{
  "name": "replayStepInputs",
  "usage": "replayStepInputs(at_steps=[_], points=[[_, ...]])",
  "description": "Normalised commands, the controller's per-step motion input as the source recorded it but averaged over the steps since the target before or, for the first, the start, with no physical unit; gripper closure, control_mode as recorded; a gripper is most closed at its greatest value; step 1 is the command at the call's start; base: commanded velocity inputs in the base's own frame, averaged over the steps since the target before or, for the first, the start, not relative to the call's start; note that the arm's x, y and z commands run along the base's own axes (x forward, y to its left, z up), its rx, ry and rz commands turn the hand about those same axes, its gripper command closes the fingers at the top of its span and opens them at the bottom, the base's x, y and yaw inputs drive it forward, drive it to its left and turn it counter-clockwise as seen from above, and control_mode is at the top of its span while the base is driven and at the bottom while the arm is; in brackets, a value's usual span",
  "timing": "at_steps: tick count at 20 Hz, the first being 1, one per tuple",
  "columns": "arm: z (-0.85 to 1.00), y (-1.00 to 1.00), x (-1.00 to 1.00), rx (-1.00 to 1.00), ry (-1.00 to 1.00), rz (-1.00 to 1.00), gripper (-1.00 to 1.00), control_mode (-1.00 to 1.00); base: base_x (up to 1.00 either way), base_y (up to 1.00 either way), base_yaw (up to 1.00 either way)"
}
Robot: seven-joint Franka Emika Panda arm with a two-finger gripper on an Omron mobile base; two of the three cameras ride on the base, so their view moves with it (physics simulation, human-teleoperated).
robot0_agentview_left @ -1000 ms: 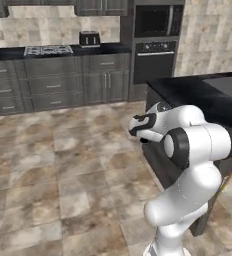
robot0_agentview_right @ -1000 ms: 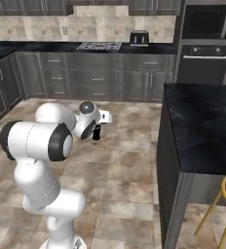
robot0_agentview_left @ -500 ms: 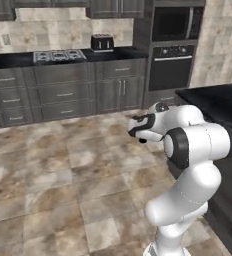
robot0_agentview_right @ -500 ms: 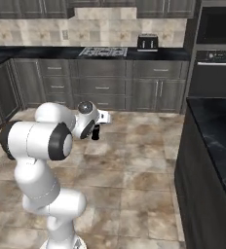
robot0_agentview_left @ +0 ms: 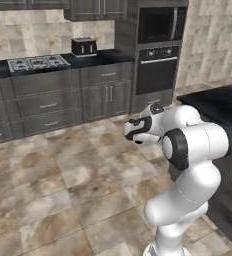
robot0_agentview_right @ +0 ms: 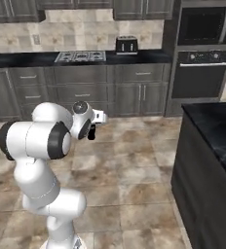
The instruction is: Place the large bottle from the dining counter next to the other large bottle outside the sink, and place the small bottle from the dining counter next to the other small bottle inside the sink.
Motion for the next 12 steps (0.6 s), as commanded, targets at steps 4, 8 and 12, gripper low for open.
replayStepInputs(at_steps=[4, 8, 12], points=[[0.00, 0.00, 0.00, 0.00, 0.00, 0.00, 1.00, 1.00, 0.59, 0.57, -0.43], [0.00, 0.00, 0.00, 0.00, 0.00, 0.00, 1.00, 1.00, 0.61, 0.62, -0.44], [0.00, 0.00, 0.00, 0.00, 0.00, 0.00, 1.00, 1.00, 0.62, 0.70, -0.42]])
